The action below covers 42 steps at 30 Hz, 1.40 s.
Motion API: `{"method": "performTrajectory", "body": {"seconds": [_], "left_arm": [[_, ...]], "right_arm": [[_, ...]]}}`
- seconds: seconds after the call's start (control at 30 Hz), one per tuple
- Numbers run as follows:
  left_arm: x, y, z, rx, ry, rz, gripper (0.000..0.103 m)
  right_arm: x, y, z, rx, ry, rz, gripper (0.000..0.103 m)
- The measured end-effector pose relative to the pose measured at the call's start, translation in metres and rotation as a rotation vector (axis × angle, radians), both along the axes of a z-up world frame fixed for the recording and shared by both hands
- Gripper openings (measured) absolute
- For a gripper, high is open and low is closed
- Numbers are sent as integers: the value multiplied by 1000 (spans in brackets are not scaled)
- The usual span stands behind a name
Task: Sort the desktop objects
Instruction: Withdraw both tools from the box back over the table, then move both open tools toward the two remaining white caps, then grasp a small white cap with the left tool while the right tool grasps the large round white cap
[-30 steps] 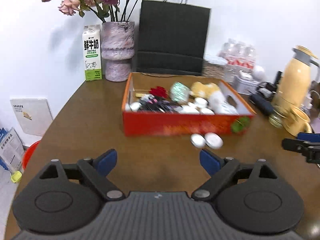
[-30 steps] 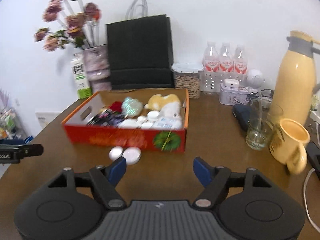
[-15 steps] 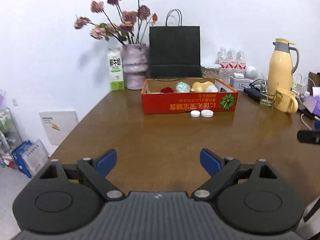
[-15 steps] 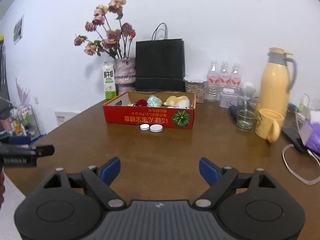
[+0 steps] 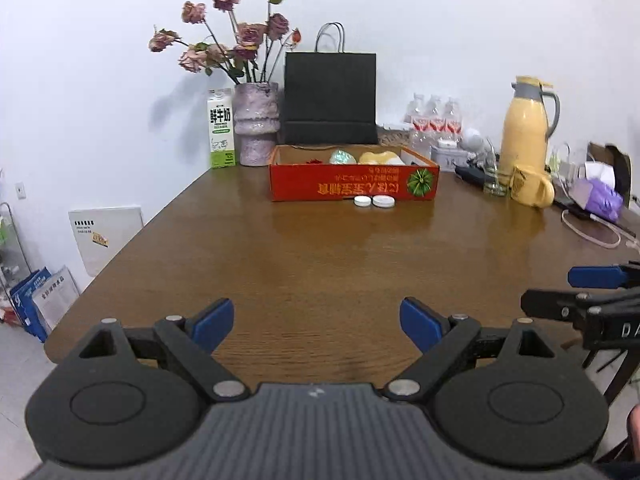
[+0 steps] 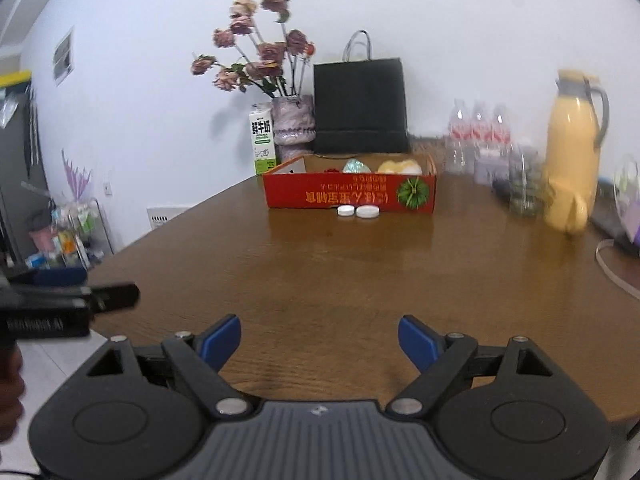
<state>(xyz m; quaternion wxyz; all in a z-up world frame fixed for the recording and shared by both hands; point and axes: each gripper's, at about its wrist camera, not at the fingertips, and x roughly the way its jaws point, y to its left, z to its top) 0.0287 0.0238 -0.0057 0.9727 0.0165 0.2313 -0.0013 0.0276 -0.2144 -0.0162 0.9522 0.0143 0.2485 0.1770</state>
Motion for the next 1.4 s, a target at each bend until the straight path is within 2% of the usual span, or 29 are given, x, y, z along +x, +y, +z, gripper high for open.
{"method": "performTrajectory", "body": {"seconds": [0.2,0.4,0.67,0.87,1.07,1.17,1.27,1.33,1.4], "left_arm": [[1,-5,-3,30,16,-13,92],[3,-5,-3,40,24,5,92],[7,2,-5,-4,-2,35,92],[26,2,-9,-47,-13,46,92],[66,-2,-5,-51,-4,16,92],[92,-9,-3,-22,-2,-16,94],[124,-16,-5,33,-25,-54,95],[151,-20,-7,54,-14,-116,94],[182,-21,-9,59,1,-127,90]], "right_arm": [[3,-6,-4,8,17,-59,86],[9,-7,-10,16,54,-64,86],[10,-6,-17,3,45,-82,87],[23,-3,-27,3,55,-97,87],[53,8,-27,-22,53,-85,87],[79,12,-20,-31,22,-86,86],[114,14,-16,-40,1,-92,86],[142,16,-14,-49,-4,-85,85],[173,19,-14,-53,8,-68,84]]}}
